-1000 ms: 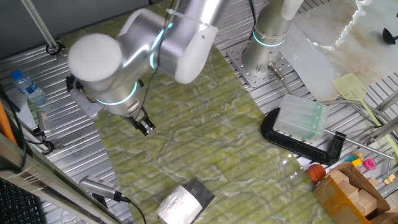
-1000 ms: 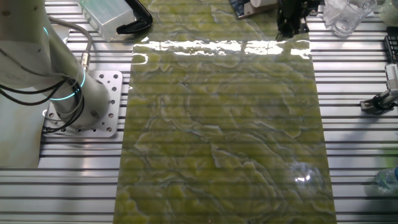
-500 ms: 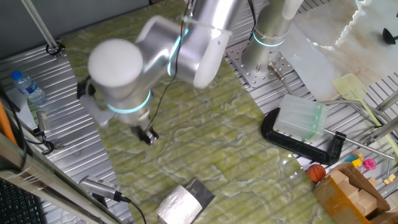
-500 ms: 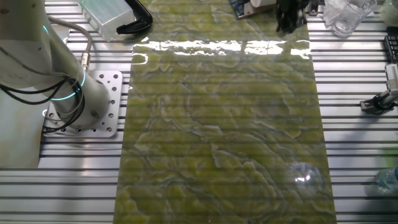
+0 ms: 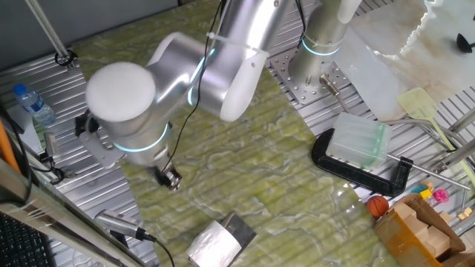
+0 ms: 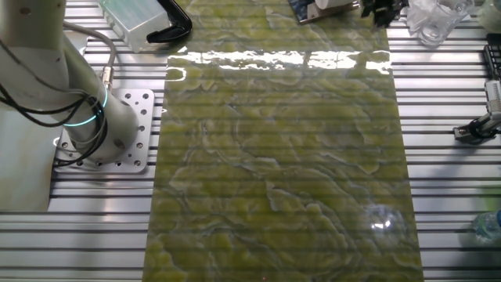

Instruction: Take the roll of paper down from the shelf

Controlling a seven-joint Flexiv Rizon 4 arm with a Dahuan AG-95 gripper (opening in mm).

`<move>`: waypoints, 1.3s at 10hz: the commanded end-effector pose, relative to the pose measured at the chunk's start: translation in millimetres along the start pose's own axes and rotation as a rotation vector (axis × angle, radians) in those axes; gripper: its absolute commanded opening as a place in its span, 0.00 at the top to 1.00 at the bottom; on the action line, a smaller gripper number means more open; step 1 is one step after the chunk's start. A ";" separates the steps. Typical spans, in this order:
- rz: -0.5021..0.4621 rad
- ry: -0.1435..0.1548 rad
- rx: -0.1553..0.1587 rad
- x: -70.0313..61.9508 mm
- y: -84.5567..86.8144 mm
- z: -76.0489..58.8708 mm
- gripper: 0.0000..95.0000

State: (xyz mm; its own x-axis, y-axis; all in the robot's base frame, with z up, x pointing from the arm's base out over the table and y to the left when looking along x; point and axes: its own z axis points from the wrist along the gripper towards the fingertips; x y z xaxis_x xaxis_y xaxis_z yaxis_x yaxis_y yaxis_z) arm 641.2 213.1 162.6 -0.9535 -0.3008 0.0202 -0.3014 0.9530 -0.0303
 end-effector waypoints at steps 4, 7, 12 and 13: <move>0.022 0.012 0.007 -26.7 16.4 -10.2 0.60; -0.003 -0.019 0.021 -26.4 16.2 -10.1 0.60; -0.114 -0.060 -0.047 -26.4 16.2 -10.1 0.60; -0.108 -0.059 -0.046 -26.4 16.2 -10.1 0.60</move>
State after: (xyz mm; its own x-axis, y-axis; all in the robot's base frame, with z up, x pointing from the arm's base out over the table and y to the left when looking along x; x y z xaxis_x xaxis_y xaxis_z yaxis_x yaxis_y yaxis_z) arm 660.6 236.2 172.0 -0.9056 -0.4217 -0.0451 -0.4224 0.9064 0.0067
